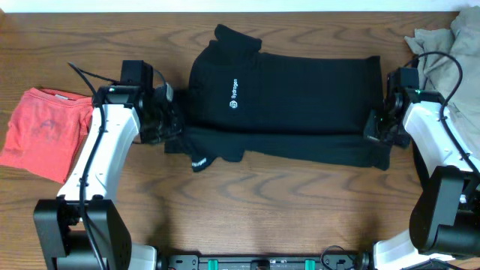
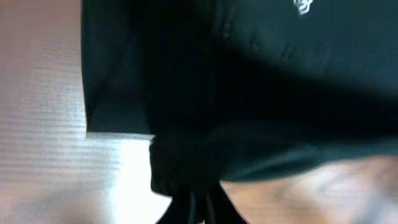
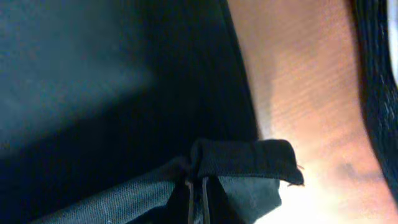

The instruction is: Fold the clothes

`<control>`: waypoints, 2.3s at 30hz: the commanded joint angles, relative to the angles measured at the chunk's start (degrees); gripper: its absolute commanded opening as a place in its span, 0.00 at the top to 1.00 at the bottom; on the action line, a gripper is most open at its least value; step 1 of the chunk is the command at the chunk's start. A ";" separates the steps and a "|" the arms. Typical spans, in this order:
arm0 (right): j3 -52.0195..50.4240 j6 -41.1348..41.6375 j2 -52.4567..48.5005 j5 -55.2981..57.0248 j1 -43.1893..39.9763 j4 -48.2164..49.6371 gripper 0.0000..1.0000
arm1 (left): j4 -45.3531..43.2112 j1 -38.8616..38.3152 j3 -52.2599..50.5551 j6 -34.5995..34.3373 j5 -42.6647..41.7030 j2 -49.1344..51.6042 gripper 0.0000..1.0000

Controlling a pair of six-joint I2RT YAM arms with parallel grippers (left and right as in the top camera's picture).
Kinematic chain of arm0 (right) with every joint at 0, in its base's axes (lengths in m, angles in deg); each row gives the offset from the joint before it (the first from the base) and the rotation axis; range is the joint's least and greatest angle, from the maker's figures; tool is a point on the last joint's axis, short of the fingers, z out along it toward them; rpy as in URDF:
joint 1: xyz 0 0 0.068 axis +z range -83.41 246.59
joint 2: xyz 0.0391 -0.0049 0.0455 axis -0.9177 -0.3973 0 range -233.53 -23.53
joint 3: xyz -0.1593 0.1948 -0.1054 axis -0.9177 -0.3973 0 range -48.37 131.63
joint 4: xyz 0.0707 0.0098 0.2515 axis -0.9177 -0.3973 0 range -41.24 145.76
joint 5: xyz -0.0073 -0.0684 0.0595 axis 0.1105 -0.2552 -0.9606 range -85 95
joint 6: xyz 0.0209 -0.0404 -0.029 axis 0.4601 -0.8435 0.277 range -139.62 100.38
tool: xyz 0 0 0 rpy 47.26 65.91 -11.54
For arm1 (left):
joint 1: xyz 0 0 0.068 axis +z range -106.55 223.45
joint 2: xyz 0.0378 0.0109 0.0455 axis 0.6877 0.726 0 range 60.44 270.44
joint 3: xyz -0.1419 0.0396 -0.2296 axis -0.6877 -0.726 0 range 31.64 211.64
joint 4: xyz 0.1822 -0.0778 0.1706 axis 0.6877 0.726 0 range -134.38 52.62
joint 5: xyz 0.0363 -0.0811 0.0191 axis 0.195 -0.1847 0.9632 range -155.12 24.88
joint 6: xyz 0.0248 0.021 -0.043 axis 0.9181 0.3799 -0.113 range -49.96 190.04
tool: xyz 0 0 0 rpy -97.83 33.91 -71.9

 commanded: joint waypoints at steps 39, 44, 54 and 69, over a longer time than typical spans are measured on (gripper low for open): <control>-16.70 -1.64 1.22 -1.29 0.11 17.66 0.61 | -6.25 -8.39 -7.58 3.69 3.61 9.92 0.37; -16.70 -1.64 1.22 -1.29 0.09 17.68 0.61 | -6.88 -8.39 -8.85 3.69 5.03 10.01 0.39; -16.70 -1.64 1.22 -1.27 0.09 17.66 0.61 | -6.97 -8.15 -7.26 5.22 -8.85 9.66 0.93; -16.70 -1.64 1.22 -1.27 0.09 17.51 0.59 | -21.14 3.85 4.94 -11.54 -19.91 8.48 0.05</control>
